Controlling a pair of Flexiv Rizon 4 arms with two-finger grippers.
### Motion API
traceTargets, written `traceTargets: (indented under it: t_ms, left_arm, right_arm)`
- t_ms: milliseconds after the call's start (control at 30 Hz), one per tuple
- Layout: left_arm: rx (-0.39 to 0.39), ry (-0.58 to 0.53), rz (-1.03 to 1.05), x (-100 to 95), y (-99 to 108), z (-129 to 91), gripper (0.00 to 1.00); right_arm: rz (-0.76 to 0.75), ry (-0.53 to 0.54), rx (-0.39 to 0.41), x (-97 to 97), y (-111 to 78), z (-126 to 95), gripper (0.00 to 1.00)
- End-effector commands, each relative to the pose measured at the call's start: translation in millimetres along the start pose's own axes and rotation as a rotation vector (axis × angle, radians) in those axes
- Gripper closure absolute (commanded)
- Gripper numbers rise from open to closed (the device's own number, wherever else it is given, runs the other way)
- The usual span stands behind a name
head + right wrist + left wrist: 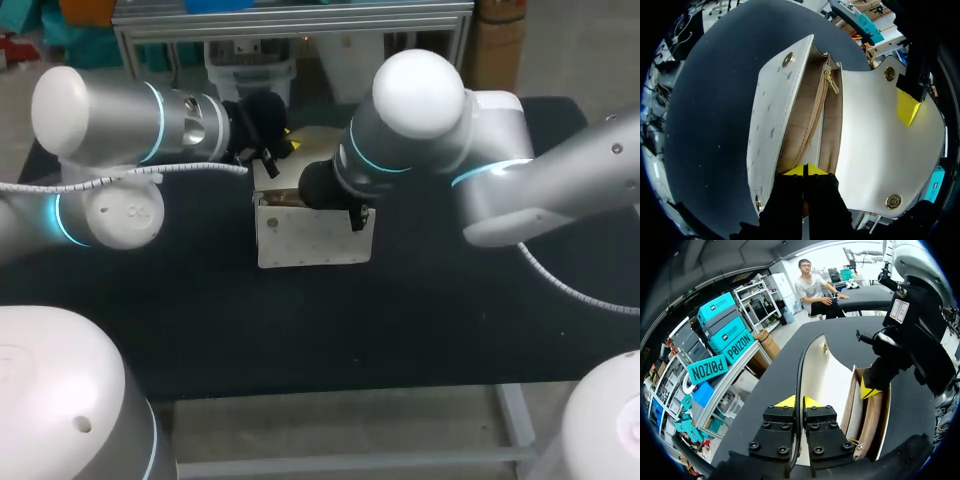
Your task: Pick up the bag, open it, inspect its contents, close it, and place it on the opposite side
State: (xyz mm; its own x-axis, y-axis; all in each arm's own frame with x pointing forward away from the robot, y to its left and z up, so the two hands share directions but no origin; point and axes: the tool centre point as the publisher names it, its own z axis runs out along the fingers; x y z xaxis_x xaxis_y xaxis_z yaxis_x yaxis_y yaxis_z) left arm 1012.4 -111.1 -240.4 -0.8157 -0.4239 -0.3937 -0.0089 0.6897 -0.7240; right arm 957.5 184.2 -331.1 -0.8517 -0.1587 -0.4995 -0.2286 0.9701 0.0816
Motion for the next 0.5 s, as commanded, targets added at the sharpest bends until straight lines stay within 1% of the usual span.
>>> traceTargets:
  t_ms: [33,167,300,367,500]
  left_arm:
    - [0.007,0.004,0.007,-0.2,-1.1,-1.1,1.00]
    - [0.010,0.007,0.013,1.8,-1.9,-2.1,1.00]
    - [0.013,0.005,0.019,3.7,-2.3,-4.7,1.00]
    - [0.014,0.006,0.023,4.5,-2.4,-5.0,1.00]
    - [0.019,0.009,0.032,6.8,-2.4,-5.6,1.00]
  right_arm:
    - [0.003,0.041,-0.018,-3.9,-5.8,10.3,1.00]
    - [-0.003,0.083,-0.023,-5.4,-4.0,14.0,1.00]
    - [-0.013,0.148,-0.023,-4.9,-1.3,17.7,1.00]
    - [-0.018,0.159,-0.018,-4.4,-0.5,18.4,1.00]
    - [-0.032,0.223,-0.017,-3.4,1.6,19.9,1.00]
